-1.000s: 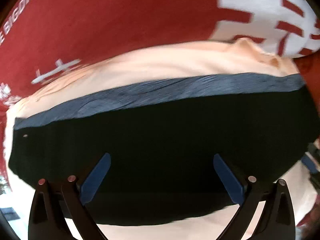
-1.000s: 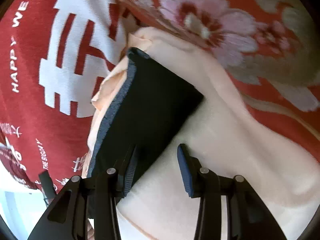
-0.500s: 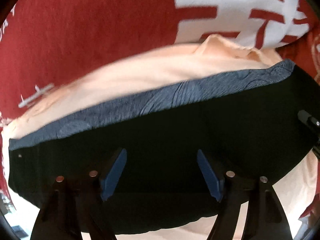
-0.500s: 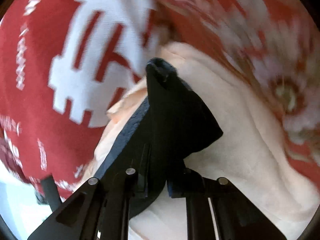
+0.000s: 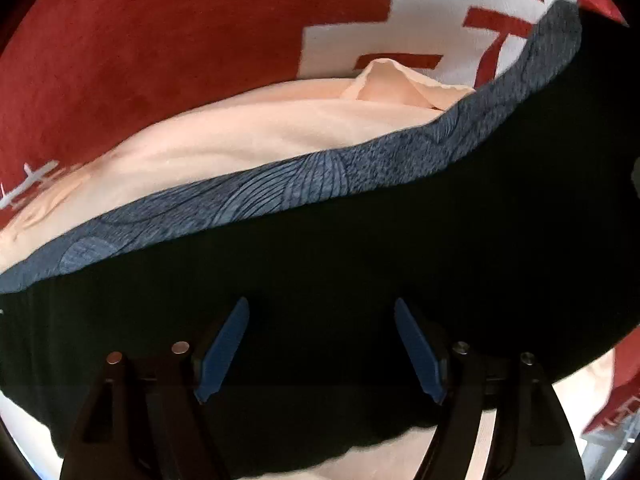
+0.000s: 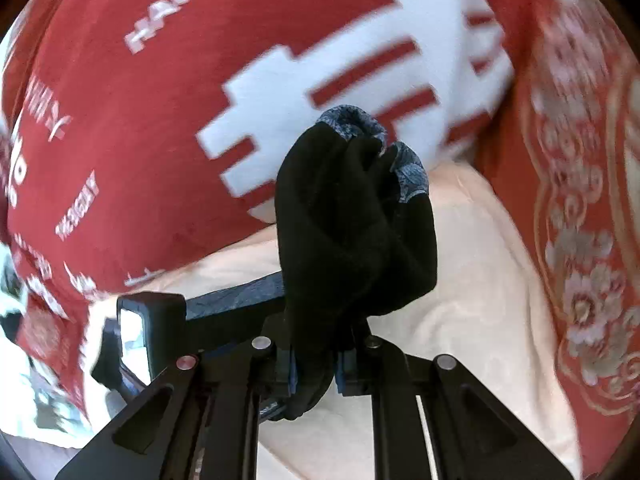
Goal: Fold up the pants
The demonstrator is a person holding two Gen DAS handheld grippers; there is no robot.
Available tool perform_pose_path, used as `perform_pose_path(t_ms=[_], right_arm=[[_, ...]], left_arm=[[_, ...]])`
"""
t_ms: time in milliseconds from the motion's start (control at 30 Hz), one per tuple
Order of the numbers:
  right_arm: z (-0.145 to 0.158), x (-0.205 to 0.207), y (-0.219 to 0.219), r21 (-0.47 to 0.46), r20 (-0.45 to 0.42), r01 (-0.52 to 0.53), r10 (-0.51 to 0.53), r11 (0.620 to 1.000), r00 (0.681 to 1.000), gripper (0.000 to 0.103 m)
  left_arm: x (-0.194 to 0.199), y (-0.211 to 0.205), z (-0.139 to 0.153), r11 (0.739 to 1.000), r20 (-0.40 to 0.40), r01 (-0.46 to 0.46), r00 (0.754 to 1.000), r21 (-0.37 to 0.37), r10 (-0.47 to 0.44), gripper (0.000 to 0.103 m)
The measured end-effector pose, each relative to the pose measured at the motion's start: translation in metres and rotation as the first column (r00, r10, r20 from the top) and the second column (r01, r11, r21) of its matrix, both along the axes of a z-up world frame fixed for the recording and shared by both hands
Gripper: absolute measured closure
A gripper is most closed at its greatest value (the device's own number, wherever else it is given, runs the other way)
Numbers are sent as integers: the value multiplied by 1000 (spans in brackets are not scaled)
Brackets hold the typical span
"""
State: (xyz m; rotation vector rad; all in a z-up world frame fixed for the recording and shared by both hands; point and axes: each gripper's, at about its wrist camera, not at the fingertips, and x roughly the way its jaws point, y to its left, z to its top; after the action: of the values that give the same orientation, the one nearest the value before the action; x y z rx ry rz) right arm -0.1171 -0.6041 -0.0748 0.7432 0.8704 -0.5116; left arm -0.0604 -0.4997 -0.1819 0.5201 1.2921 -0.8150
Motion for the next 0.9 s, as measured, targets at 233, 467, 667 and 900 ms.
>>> perform_pose_path(t_ms=[233, 467, 667, 900], right_arm=[[30, 51, 71, -159, -83, -164, 152, 974, 985, 89], [-7, 137, 182, -267, -239, -369, 309, 890, 920, 85], [-105, 192, 301, -349, -648, -681, 360, 643, 672, 73], [-49, 149, 315, -210, -469, -621, 480, 755, 741, 63]], left_arm=[[53, 93, 38, 995, 57, -93, 994, -35, 95, 22], [128, 223, 29, 970, 117, -237, 966, 49, 230, 14], [169, 287, 11, 941, 124, -321, 944, 109, 307, 14], [181, 313, 21, 948, 112, -305, 949, 86, 295, 14]])
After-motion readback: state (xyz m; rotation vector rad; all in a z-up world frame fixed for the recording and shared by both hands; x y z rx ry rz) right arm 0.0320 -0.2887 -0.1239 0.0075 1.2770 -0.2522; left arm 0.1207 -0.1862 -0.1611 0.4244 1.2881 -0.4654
